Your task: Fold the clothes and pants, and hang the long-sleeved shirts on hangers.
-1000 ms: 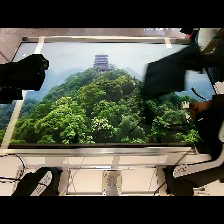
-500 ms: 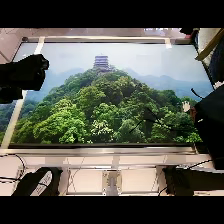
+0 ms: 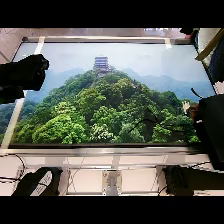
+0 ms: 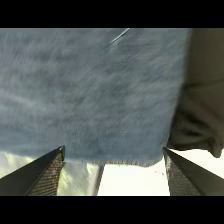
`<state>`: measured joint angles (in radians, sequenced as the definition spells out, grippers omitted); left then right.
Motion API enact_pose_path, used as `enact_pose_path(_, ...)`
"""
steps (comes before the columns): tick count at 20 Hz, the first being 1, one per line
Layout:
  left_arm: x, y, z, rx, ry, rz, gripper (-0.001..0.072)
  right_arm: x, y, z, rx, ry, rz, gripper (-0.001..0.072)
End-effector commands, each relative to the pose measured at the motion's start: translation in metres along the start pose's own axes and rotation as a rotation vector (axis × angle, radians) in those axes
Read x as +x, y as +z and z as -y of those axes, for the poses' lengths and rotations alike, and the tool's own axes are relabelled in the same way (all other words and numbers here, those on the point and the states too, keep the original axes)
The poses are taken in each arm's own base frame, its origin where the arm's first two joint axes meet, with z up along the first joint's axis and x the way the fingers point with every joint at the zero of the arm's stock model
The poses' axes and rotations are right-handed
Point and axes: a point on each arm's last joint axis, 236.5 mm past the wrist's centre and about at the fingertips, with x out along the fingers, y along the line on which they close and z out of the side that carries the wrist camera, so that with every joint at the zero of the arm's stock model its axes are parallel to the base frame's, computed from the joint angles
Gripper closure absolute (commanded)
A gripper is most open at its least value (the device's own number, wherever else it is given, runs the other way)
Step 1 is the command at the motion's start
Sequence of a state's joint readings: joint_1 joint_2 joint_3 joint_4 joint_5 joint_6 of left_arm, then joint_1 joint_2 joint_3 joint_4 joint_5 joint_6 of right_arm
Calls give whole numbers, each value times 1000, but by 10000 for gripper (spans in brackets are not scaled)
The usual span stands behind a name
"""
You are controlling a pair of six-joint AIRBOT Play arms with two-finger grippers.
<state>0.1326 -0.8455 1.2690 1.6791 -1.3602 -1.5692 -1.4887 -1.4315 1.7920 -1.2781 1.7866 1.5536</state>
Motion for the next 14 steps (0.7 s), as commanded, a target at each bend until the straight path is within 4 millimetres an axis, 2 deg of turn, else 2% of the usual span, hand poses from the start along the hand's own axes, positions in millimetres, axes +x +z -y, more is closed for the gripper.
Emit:
enact_pose_path(1, 0, 0, 1, -4, -5, -2, 686, -52, 28, -67, -47, 216, 196, 47)
enact_pose_path(2, 0, -5, 1, -5, -5, -21, 686, -74, 25, -115, -116, 380, 240, 47)
enact_pose_path(3, 0, -9, 2, -4, -8, -39, 686, -97, 14, -160, -187, 536, 259, 47)
enact_pose_path(4, 0, -10, 2, -4, -7, -41, 686, -119, -8, -203, -275, 676, 251, 47)
enact_pose_path(6, 0, -10, 1, -4, -6, -41, 686, -146, -58, -260, -436, 805, 216, 47)
enact_pose_path(8, 0, -10, 2, -3, -6, -41, 686, -158, -113, -299, -608, 839, 183, 47)
enact_pose_path(10, 0, -10, 2, -3, -6, -41, 686, -164, -169, -328, -756, 860, 129, 47)
enact_pose_path(12, 0, -10, 1, -4, -6, -41, 686, -165, -222, -343, -901, 852, 75, 47)
enact_pose_path(14, 0, -10, 2, -3, -7, -41, 686, -162, -263, -348, -1019, 830, 23, 47)
